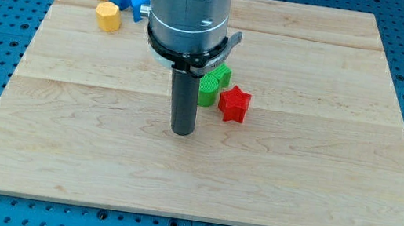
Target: Point your arm at the red star
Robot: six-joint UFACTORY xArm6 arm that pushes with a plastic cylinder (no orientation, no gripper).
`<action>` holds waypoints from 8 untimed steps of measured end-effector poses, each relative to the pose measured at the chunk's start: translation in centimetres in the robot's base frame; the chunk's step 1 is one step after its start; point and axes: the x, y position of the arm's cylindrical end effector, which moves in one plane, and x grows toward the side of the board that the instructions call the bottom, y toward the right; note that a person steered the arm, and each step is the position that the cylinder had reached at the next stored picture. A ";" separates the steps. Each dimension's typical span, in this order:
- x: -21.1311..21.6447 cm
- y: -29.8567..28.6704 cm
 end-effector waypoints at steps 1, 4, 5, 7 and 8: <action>0.0 0.0; -0.2 0.3; -0.2 0.5; -0.2 2.3; -0.2 4.6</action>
